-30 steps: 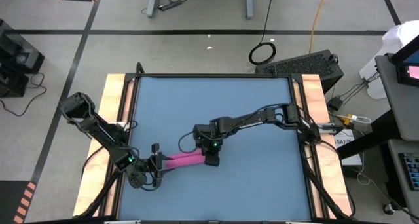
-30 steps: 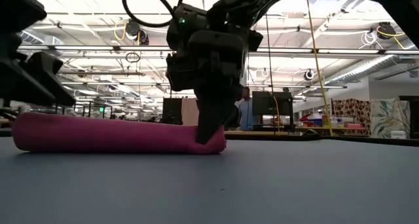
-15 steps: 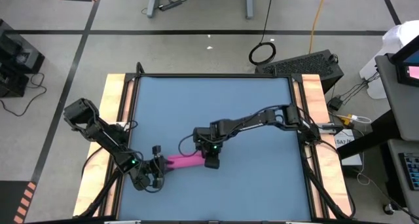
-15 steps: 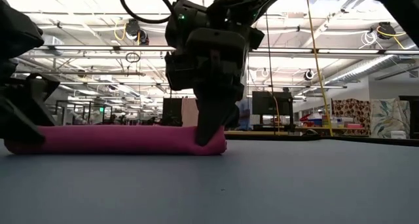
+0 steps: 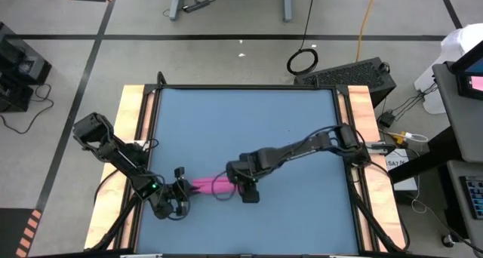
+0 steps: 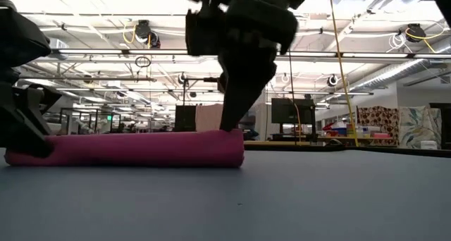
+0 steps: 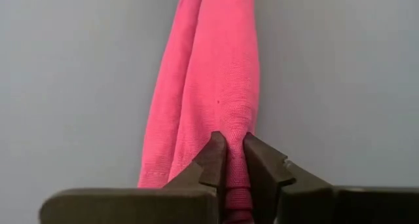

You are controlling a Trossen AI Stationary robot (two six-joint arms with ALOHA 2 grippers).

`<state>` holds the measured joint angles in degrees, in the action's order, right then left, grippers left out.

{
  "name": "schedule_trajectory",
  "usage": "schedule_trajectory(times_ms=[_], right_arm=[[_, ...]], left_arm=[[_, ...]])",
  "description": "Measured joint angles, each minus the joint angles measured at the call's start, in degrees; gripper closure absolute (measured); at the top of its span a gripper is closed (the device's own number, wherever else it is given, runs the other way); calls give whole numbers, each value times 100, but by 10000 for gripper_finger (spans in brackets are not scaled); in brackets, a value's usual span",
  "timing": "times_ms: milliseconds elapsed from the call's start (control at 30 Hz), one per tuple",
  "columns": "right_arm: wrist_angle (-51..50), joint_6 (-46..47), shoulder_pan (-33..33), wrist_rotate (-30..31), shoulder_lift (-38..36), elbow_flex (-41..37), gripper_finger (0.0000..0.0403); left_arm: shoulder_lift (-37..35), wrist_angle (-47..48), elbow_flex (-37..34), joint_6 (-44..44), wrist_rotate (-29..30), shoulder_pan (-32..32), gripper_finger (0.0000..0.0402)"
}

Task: Roll towel
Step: Roll the light red towel

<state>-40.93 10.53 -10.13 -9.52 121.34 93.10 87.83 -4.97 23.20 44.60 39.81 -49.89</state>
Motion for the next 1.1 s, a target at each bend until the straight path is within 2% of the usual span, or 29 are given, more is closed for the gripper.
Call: schedule_trajectory(times_ms=[200,333,433,533,767,933,1100], right_arm=[[36,-98,-539,1284,-59,0,197],[70,184,-896,2132,-59,0,181],[161,193,-1127,2543,-59,0,186],[479,117,-1285,2650,-4,2,202],[455,69,-1359,3234,296,2,249],[457,-144,-1344,3670,385,2,249],[455,-178,-1267,3343,385,2,240]], left_arm=[[-2,-56,-11,83,-169,17,357],[-2,-80,-15,159,-399,136,357],[-7,-128,-15,160,-601,267,357],[-9,-169,-15,164,-751,367,357],[-6,-188,-17,289,-773,380,357],[-1,-184,-20,307,-773,380,356],[2,-168,-22,308,-773,380,356]])
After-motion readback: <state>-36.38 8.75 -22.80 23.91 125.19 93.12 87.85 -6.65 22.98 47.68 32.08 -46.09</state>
